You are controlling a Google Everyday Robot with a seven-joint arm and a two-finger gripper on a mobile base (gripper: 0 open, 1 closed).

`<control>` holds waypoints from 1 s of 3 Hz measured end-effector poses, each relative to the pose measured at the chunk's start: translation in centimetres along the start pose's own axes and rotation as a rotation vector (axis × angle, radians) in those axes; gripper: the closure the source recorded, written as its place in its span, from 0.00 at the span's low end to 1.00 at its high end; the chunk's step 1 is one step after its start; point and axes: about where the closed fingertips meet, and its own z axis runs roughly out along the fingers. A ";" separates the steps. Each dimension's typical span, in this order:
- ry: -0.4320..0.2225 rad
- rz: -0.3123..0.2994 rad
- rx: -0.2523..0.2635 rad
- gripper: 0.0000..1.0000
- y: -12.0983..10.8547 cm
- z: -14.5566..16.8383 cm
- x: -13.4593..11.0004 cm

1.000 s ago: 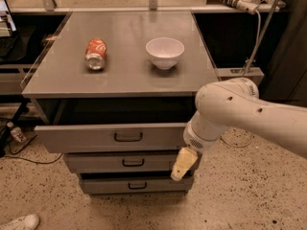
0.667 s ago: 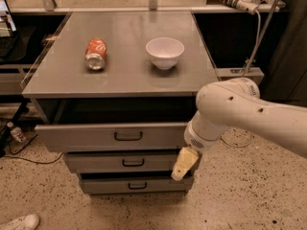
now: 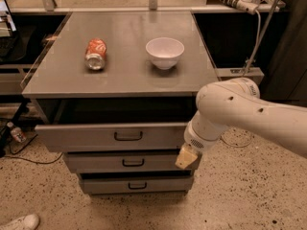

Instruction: Close top drawer

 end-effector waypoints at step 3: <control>-0.004 0.079 0.064 1.00 -3.6 1.0 -1.1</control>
Offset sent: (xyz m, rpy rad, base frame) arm 0.0379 -0.0036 -0.0085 0.0021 -0.0353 -0.1054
